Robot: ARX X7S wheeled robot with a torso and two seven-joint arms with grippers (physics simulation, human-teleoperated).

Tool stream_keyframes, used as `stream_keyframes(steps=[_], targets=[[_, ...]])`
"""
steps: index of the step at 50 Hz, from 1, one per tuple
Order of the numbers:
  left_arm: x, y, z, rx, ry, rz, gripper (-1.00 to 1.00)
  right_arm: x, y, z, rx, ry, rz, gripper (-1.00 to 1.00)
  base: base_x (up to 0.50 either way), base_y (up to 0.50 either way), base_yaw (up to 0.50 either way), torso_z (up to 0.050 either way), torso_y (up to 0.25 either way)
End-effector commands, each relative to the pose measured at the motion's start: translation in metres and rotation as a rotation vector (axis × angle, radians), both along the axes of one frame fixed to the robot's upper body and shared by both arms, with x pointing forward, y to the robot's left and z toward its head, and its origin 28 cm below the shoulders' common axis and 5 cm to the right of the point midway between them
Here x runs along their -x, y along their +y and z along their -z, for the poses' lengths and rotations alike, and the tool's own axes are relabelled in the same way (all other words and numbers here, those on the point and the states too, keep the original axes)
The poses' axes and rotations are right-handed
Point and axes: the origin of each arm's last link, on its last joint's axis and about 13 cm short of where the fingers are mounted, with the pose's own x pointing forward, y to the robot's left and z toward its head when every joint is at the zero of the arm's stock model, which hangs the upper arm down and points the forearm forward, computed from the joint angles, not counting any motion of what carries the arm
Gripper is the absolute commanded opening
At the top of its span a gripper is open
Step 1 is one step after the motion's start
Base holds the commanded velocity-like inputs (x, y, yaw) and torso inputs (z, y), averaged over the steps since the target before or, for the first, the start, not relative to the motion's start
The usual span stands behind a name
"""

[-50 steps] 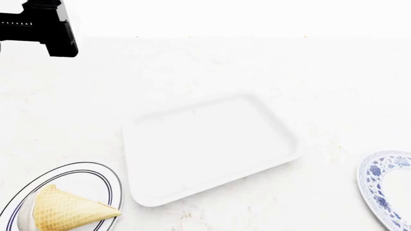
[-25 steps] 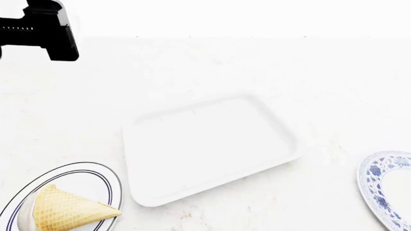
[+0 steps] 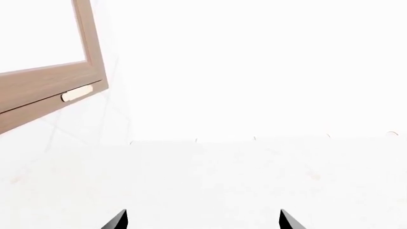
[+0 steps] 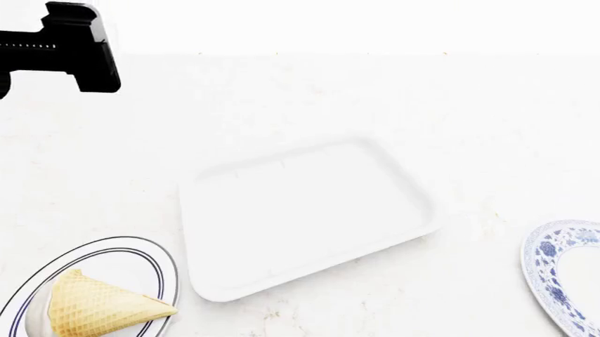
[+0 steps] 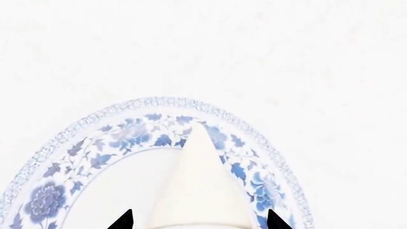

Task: Move the dessert items from the plate to the tray.

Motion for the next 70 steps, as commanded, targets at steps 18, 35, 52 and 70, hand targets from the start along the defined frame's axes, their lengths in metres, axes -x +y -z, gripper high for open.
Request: stream_keyframes(steps=[18, 35, 52, 70], targets=[[0.003, 0.002, -0.002, -0.008, -0.001, -0.017, 1.00, 0.001, -0.001, 0.017, -0.011, 0.028, 0.008, 1.00, 0.00, 0.00, 0.00, 0.000, 0.000], [0.002, 0.001, -0.001, -0.009, 0.001, -0.017, 1.00, -0.003, 0.004, -0.040, 0.026, -0.114, -0.017, -1.00, 0.00, 0.00, 0.00, 0.000, 0.000], [0.002, 0.005, -0.005, -0.010, -0.010, -0.034, 1.00, -0.011, 0.032, -0.096, 0.067, -0.241, -0.175, -1.00, 0.00, 0.00, 0.00, 0.000, 0.000], [0.010, 0.011, -0.008, -0.008, -0.021, -0.049, 1.00, -0.024, 0.097, -0.120, 0.084, -0.281, -0.469, -1.00, 0.00, 0.00, 0.00, 0.000, 0.000]])
